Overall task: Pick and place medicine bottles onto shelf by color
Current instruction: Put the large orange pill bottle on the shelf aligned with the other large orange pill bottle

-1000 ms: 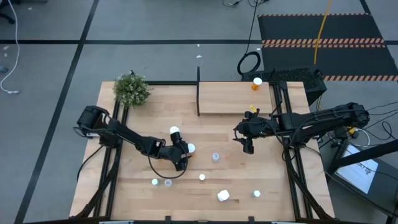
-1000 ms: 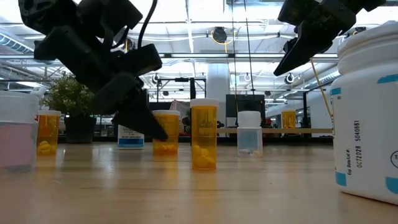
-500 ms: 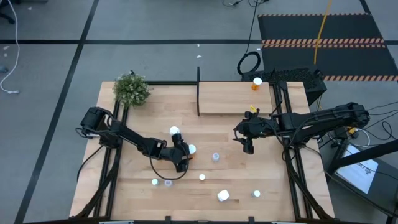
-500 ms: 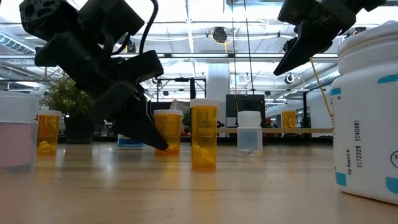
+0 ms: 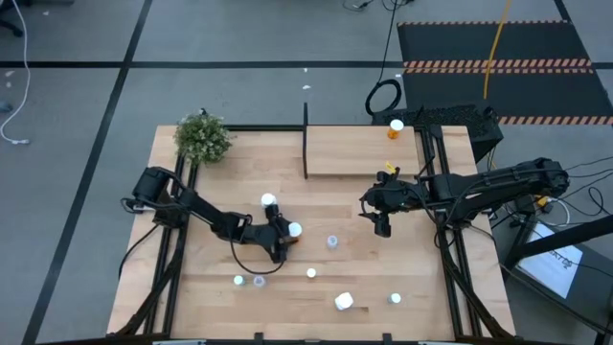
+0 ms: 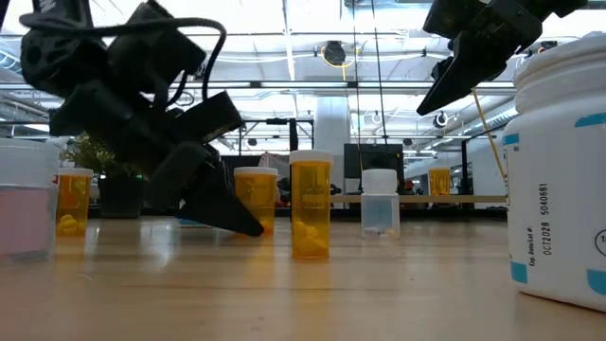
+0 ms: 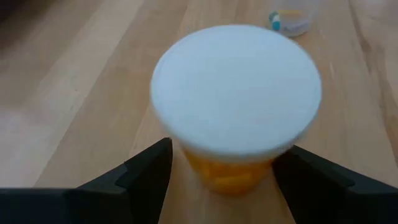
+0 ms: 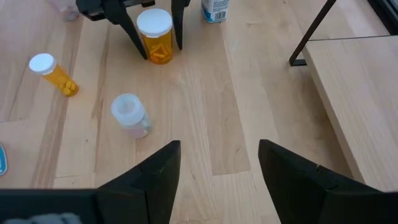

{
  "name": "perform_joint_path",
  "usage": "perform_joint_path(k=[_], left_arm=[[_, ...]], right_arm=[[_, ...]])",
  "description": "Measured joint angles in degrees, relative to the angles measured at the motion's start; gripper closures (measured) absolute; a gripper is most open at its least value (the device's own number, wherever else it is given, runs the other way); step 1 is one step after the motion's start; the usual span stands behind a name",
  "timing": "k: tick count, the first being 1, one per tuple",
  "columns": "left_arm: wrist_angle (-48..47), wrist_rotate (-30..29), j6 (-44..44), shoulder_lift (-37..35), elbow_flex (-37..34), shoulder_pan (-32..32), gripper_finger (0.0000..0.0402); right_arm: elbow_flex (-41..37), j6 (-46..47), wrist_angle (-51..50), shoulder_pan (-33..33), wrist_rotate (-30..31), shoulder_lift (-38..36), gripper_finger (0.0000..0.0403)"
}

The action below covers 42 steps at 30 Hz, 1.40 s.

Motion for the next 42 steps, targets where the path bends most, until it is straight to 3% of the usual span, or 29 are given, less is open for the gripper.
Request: perform_joint_path(k=[8, 16, 32, 37, 42], left_arm=[[10.2, 0.1, 1.3, 0.1, -5.5, -0.1, 0.0131], [11.7, 0.2, 3.2, 0.1, -5.7, -0.1, 0.0131], [12.2, 8.9, 5.6, 0.2, -5.7, 4.2, 0.0131], [12.3, 9.0, 5.6, 0.2, -5.7, 3.8, 0.0131], [19.3, 8.9, 5.6, 4.2, -5.6, 3.8, 0.0131]], right_arm=[[0.0, -0.2, 0.0, 0.0, 0.0, 0.0, 0.0193], [0.0, -0.5, 0.4, 0.0, 0.0, 0.0, 0.0193], [0.0, -1.5, 2.1, 0.0, 0.0, 0.0, 0.0193], [0.0, -1.6, 2.2, 0.0, 0.0, 0.0, 0.0193], [0.0, -1.6, 2.4, 0.0, 0.0, 0.0, 0.0193]])
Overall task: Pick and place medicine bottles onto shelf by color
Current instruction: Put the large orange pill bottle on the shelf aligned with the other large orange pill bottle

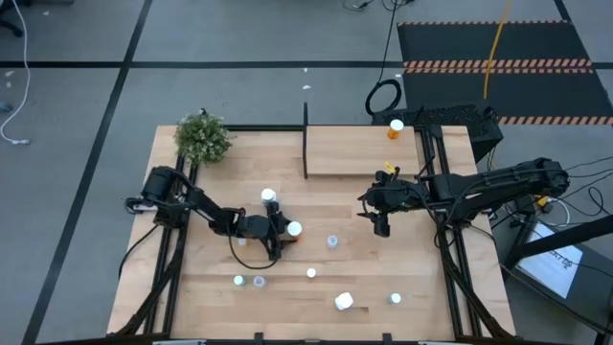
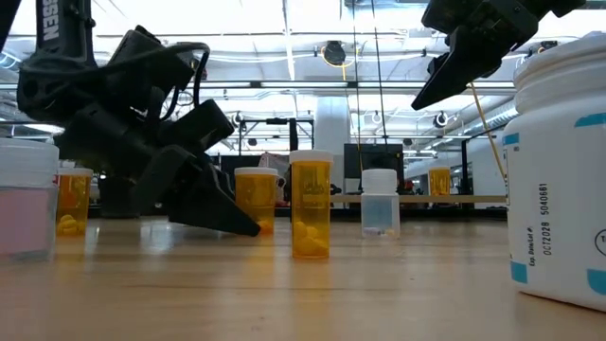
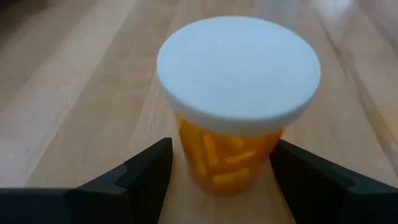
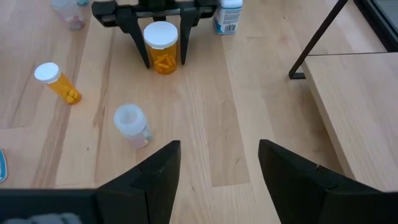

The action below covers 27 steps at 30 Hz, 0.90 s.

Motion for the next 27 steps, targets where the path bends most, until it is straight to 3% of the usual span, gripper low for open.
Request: perform_joint_path(k=[10, 20, 27], left_arm=[[2.8, -0.6, 0.6, 2.9, 0.2, 0.0, 0.0135], [2.3, 0.0, 1.8, 2.7, 0.2, -0.1, 0.0219], [2.8, -0.5, 2.5, 1.9, 0.1, -0.1, 0.0204]], right_arm=[[0.0, -0.7, 0.0, 0.0, 0.0, 0.0, 0.0193], [0.0, -0.4, 0.1, 0.0, 0.0, 0.0, 0.0193], [0.0, 1.1, 4.3, 0.0, 0.0, 0.0, 0.0193]])
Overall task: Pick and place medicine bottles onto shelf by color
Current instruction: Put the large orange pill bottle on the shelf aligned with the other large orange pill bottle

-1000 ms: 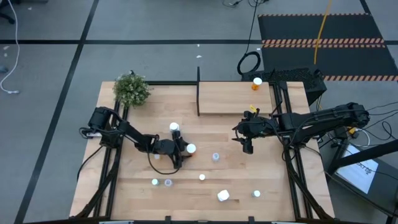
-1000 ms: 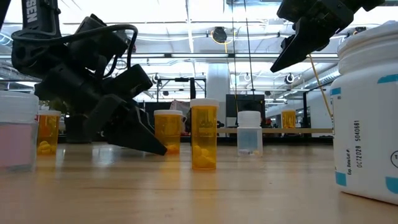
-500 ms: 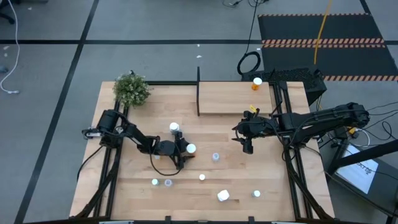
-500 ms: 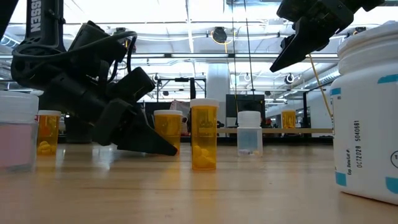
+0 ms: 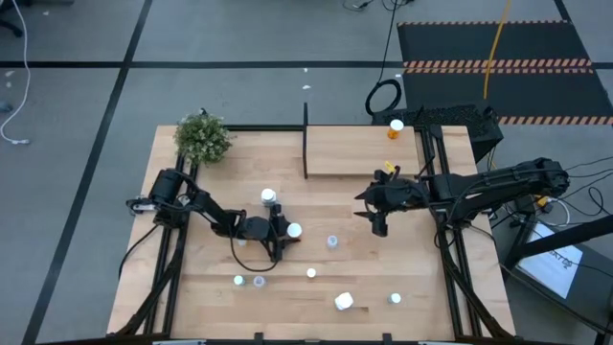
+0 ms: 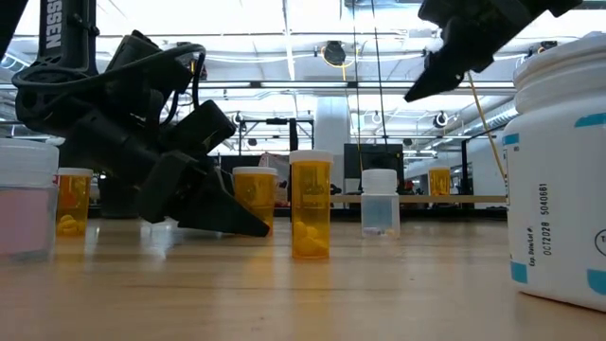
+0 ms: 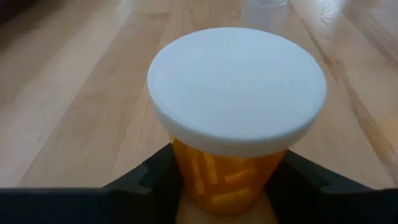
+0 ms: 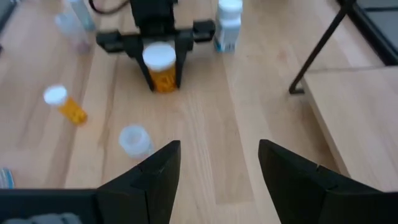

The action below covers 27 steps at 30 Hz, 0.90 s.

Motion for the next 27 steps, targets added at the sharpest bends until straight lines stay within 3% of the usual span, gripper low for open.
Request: perform_joint_path(k=[8, 16, 21, 27], left_arm=[[-6.8, -1.4, 2.8, -8.2, -0.1, 0.3, 0.0222], [-21.7, -1.9, 5.7, -19.8, 0.7, 2.2, 0.0217], [-31.0, -2.1, 7.4, -24.2, 3.5, 4.3, 0.0215], [-44.1, -3.9, 6.2, -24.4, 9.9, 5.9, 0.0214]], right_arm=[[0.0, 2.3, 11.3, 0.0, 0.3, 2.5, 0.0193], [1.5, 2.3, 18.6, 0.4, 1.7, 13.0, 0.0193], [6.7, -1.0, 19.8, 1.3, 5.7, 21.0, 0.0192], [14.1, -6.7, 18.0, 3.4, 8.9, 28.1, 0.0192]])
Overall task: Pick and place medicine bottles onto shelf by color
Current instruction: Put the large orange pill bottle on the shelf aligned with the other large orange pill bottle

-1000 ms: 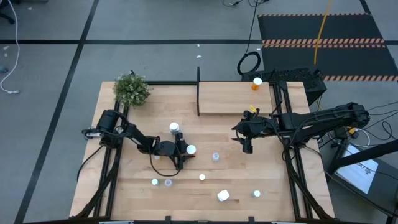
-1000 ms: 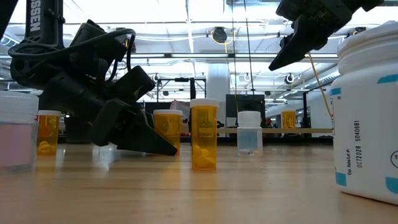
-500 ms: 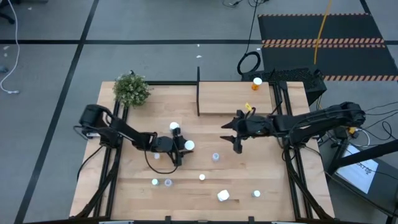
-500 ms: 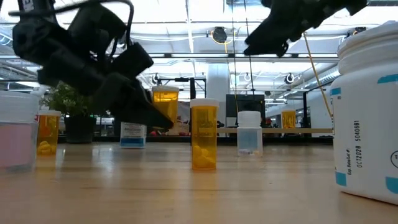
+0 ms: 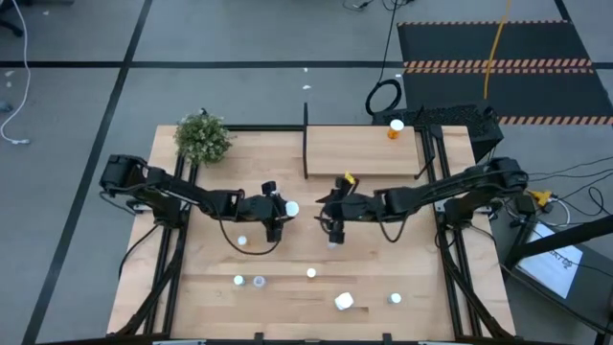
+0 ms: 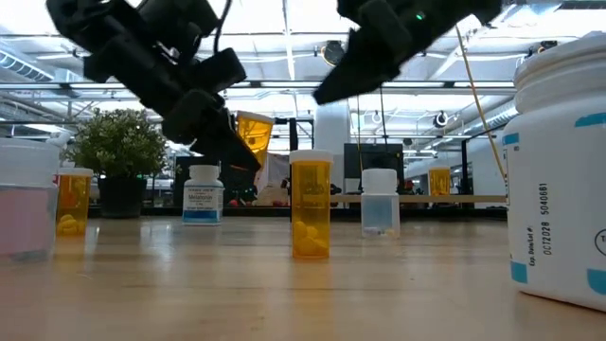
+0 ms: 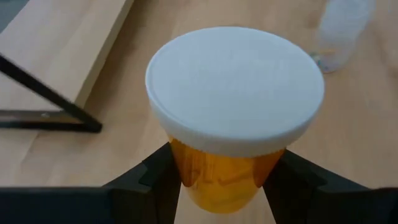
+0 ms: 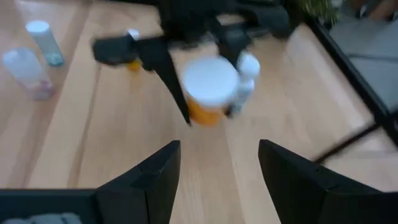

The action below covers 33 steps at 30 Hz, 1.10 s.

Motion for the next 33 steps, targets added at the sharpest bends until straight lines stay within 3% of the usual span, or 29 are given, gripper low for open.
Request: perform_joint_path(k=[4, 15, 18, 33], left_arm=[[-3.7, -0.8, -2.7, 0.0, 2.1, -0.3, 0.0214], [-3.1, -2.6, -6.3, 0.0, 2.2, -3.0, 0.0213], [-2.1, -2.7, -7.1, 1.0, 2.2, -2.9, 0.0213], [5.8, -2.6, -6.5, 10.3, 2.0, -2.8, 0.0213]], right_arm=[[3.1, -2.7, 0.1, 1.2, 0.3, 2.4, 0.0180], [4.4, 0.3, 4.1, 1.5, -0.2, 6.3, 0.0080], [4.4, 0.7, 6.1, 1.5, -3.0, 7.1, 0.0077], [4.2, 0.5, 5.9, 0.8, -2.5, 8.5, 0.0086]])
